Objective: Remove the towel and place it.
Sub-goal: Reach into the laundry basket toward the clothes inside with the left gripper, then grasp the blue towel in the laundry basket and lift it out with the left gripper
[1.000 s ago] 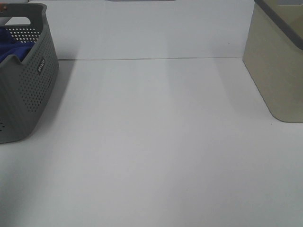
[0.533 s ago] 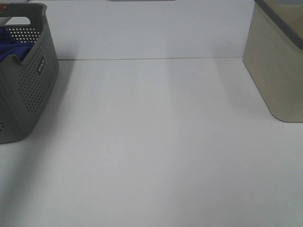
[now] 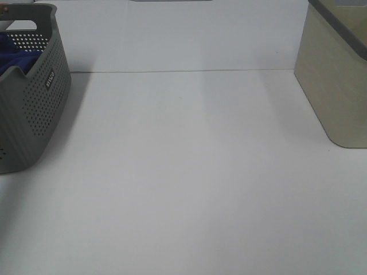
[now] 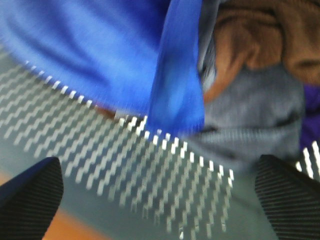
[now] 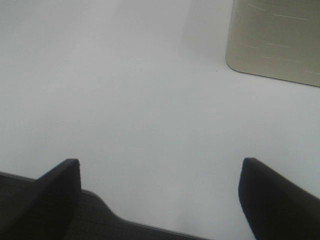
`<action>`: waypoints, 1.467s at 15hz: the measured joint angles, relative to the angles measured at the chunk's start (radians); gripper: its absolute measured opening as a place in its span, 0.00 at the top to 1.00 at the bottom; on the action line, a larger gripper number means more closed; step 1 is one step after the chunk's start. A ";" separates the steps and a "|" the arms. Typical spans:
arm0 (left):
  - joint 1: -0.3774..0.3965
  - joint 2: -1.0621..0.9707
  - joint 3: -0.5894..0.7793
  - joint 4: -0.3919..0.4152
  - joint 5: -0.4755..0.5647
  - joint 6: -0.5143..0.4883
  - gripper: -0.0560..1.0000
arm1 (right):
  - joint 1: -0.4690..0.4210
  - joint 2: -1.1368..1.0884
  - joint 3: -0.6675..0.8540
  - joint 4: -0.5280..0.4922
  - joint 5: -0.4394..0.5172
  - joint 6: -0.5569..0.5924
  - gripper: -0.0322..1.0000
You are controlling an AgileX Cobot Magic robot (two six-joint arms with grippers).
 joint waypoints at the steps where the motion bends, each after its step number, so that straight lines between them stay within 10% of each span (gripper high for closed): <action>1: 0.001 0.041 0.000 -0.005 -0.029 0.003 0.01 | 0.000 0.000 0.000 0.000 0.000 0.000 0.16; 7: 0.001 0.152 0.000 -0.045 -0.084 0.009 0.06 | 0.000 0.000 0.000 0.000 0.000 0.000 0.16; 13: 0.001 0.152 -0.002 -0.078 -0.084 0.019 0.51 | 0.000 0.000 0.000 0.000 0.000 0.000 0.16; 19: 0.001 0.152 -0.002 -0.076 -0.083 0.010 0.61 | 0.000 0.000 0.000 0.000 0.000 0.000 0.16; 22: 0.001 0.152 -0.002 -0.016 -0.049 0.010 0.94 | 0.000 0.000 0.000 0.000 0.000 0.000 0.16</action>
